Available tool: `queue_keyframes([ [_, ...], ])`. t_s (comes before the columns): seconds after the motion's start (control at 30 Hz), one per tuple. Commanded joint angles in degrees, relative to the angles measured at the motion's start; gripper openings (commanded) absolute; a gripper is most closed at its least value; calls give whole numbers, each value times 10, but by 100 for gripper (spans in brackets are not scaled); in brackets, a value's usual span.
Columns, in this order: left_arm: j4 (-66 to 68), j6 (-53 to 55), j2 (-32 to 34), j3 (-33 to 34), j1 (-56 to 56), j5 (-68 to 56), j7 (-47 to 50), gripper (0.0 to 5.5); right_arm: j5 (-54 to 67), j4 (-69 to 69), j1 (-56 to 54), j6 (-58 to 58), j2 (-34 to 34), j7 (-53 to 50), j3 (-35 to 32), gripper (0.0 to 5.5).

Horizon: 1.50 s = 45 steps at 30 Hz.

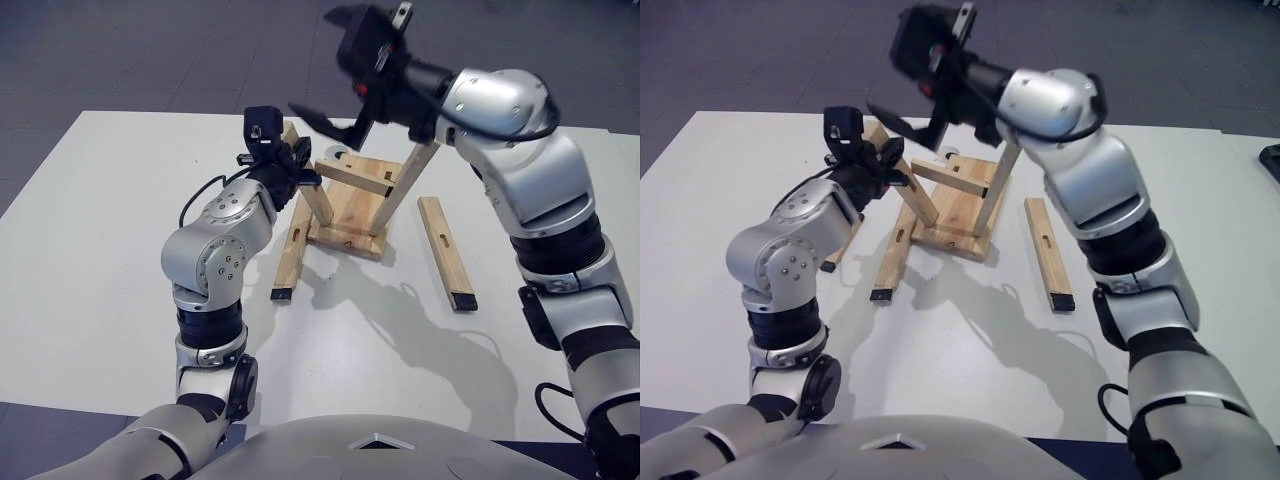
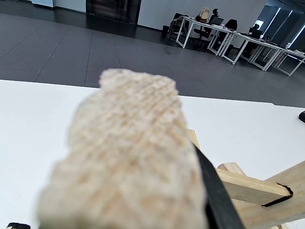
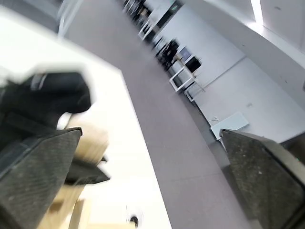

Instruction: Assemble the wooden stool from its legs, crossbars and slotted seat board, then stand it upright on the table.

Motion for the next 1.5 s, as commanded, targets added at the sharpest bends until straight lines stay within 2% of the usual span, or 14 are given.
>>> queue_keyframes([
  [0.03,74,68,-6,6,66,47,43,106,-90,0,35,-19,-12,14,58,540],
  [0.27,68,71,-16,14,62,61,44,107,-164,-65,128,14,-34,26,56,540],
  [0.47,56,73,-10,8,69,70,41,107,-177,-61,168,45,-11,28,36,540],
  [0.87,51,75,-13,1,74,81,40,107,-210,21,148,34,52,19,30,350],
  [1.27,55,73,-12,-3,75,84,39,107,-234,61,158,23,79,10,25,152],
  [1.33,57,71,-10,-2,74,85,37,107,-237,58,163,22,80,11,23,127],
  [1.5,62,68,-6,0,75,87,36,107,-238,53,175,15,79,11,16,126],
])
